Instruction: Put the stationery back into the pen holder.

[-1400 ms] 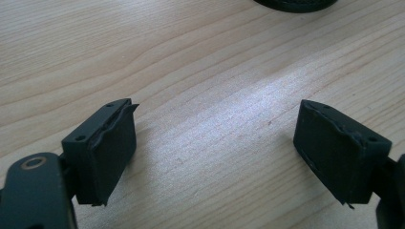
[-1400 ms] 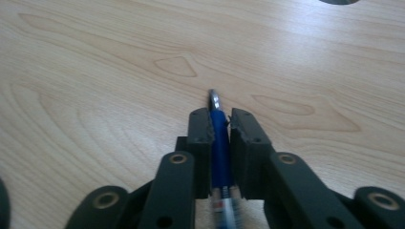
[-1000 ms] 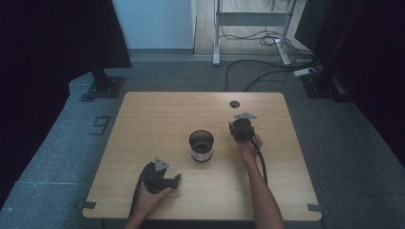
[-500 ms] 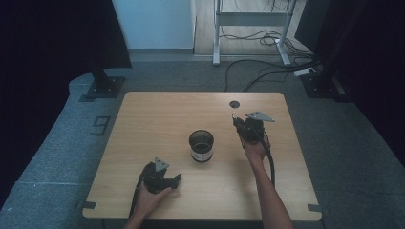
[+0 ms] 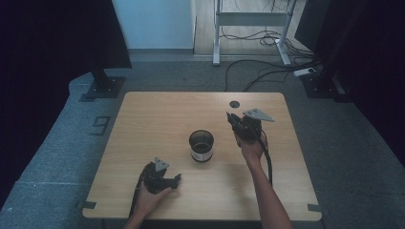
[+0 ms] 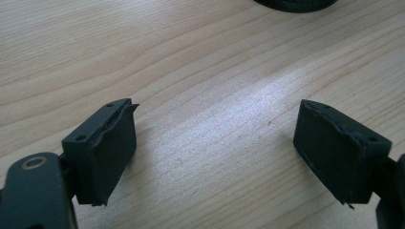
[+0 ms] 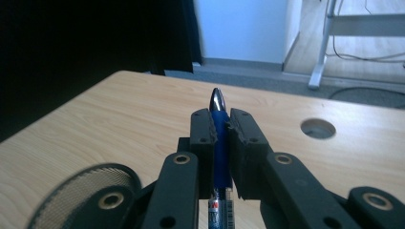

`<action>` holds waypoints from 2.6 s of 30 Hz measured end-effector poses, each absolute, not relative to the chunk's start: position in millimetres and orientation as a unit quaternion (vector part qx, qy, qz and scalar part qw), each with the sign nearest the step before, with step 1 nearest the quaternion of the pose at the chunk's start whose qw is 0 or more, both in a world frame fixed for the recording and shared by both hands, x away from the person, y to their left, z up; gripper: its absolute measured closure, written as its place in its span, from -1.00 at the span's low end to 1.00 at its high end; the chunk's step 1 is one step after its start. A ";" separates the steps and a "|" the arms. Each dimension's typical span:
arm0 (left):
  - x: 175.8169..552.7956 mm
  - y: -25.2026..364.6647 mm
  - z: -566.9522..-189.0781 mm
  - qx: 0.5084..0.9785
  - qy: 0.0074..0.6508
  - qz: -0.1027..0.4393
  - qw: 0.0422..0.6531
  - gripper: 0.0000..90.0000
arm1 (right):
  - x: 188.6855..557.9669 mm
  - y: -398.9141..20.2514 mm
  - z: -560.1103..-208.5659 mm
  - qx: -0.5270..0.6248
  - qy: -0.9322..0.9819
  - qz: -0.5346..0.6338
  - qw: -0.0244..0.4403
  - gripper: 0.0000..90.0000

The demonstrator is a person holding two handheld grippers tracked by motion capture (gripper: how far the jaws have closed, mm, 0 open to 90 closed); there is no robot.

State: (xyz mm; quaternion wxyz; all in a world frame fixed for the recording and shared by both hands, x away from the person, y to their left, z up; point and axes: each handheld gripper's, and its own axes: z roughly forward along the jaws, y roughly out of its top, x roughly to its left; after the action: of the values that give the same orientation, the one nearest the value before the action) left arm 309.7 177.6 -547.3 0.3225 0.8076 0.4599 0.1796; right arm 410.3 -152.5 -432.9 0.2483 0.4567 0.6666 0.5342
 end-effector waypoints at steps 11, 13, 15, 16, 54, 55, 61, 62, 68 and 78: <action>309.8 177.8 -547.3 0.808 0.459 0.179 0.322 -0.67 | 399.0 -129.4 -404.3 0.422 0.664 0.565 0.248 0.76; 309.7 177.8 -547.1 0.809 0.459 0.179 0.321 -0.67 | 398.3 -123.7 -400.5 0.414 0.666 0.568 0.249 0.76; 309.7 177.7 -547.2 0.809 0.459 0.179 0.322 -0.67 | 397.9 -118.0 -397.2 0.408 0.668 0.571 0.248 0.76; 309.7 177.7 -547.2 0.809 0.458 0.179 0.322 -0.67 | 398.0 -115.3 -396.0 0.405 0.669 0.571 0.248 0.76; 309.6 177.6 -547.2 0.810 0.456 0.179 0.322 -0.67 | 408.7 -45.7 -391.8 0.366 0.690 0.581 0.228 0.76; 309.6 177.6 -547.2 0.810 0.456 0.179 0.322 -0.67 | 409.1 -43.3 -391.6 0.365 0.691 0.581 0.227 0.76; 309.5 177.5 -547.2 0.810 0.456 0.178 0.323 -0.67 | 411.4 -32.2 -392.1 0.361 0.693 0.582 0.224 0.76; 309.5 177.5 -547.2 0.811 0.455 0.177 0.322 -0.67 | 411.7 -30.3 -392.4 0.359 0.695 0.582 0.223 0.76; 309.5 177.4 -547.3 0.811 0.455 0.177 0.323 -0.67 | 414.5 -19.9 -397.4 0.356 0.698 0.579 0.224 0.76; 309.4 177.3 -547.3 0.811 0.454 0.177 0.323 -0.67 | 419.5 -15.3 -403.9 0.355 0.703 0.572 0.229 0.75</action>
State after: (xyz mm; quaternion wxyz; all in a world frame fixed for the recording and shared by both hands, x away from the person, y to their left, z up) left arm 309.4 177.3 -547.3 0.3231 0.8114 0.4538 0.1770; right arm 419.5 -15.3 -403.9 0.2295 0.3553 0.7031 0.5716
